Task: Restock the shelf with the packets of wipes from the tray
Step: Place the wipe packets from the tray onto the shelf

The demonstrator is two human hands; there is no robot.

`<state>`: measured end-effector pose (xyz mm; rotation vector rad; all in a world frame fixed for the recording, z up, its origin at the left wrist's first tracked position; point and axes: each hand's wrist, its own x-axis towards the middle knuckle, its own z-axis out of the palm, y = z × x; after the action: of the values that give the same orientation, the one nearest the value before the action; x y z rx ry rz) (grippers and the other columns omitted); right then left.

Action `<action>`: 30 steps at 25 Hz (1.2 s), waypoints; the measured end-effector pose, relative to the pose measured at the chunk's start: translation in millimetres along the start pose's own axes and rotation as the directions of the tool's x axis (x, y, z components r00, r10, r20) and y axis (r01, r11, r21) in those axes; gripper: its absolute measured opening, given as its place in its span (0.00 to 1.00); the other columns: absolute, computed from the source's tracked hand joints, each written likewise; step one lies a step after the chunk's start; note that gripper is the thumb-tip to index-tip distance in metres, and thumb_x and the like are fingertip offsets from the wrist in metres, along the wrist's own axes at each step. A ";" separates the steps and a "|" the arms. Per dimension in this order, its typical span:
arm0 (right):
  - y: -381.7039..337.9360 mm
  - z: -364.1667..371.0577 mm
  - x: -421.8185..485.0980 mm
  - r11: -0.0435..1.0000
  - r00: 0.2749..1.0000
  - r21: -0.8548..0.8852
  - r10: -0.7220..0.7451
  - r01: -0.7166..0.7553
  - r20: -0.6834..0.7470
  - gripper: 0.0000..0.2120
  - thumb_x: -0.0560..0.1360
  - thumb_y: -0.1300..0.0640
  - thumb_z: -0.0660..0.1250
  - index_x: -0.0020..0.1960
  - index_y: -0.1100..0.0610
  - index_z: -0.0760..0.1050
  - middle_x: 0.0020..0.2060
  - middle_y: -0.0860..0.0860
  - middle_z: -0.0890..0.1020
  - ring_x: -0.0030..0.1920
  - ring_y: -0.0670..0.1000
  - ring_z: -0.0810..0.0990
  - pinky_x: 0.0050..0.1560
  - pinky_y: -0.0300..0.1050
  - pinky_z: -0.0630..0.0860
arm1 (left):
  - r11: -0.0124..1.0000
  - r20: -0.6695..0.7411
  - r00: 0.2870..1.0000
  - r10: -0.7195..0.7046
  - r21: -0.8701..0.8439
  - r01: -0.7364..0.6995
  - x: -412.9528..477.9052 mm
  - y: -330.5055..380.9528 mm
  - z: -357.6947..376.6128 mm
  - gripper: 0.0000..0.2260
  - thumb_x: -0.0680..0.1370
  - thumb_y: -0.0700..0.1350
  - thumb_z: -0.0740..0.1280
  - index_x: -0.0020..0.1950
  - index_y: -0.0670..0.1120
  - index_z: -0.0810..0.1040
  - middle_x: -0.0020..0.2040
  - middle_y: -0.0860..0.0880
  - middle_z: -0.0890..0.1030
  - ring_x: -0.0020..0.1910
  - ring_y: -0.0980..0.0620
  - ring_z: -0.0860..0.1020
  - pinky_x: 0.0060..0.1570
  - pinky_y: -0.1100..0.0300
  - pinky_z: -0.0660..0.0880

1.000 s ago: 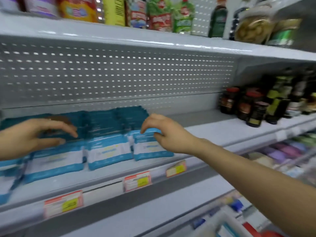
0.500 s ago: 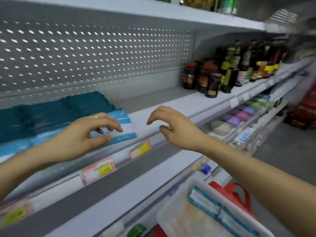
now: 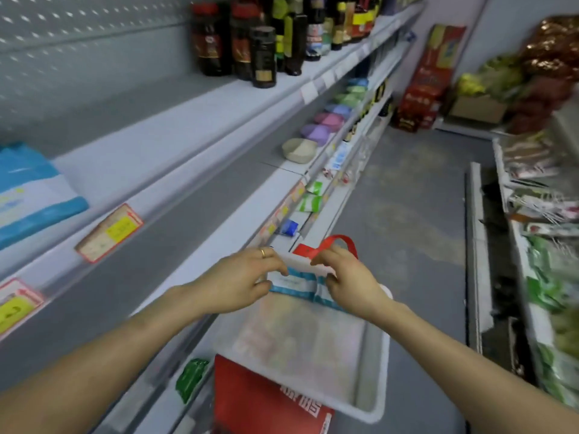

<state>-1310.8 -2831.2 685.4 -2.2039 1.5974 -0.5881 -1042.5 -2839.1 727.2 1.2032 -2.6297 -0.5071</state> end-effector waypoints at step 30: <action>39.4 52.6 -41.5 0.867 0.966 -0.492 0.188 -0.078 0.179 0.21 0.74 0.63 0.67 0.65 0.52 0.80 0.54 0.51 0.81 0.54 0.56 0.76 0.51 0.51 0.77 | 0.923 0.258 0.965 0.053 0.357 -0.146 59.4 -37.2 113.3 0.17 0.77 0.39 0.66 0.62 0.56 0.79 0.57 0.51 0.78 0.57 0.45 0.76 0.52 0.53 0.71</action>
<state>-1326.4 -2801.3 615.4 -2.3556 1.9069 0.1192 -1091.8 -2881.7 610.9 1.1561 -3.0858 -0.1413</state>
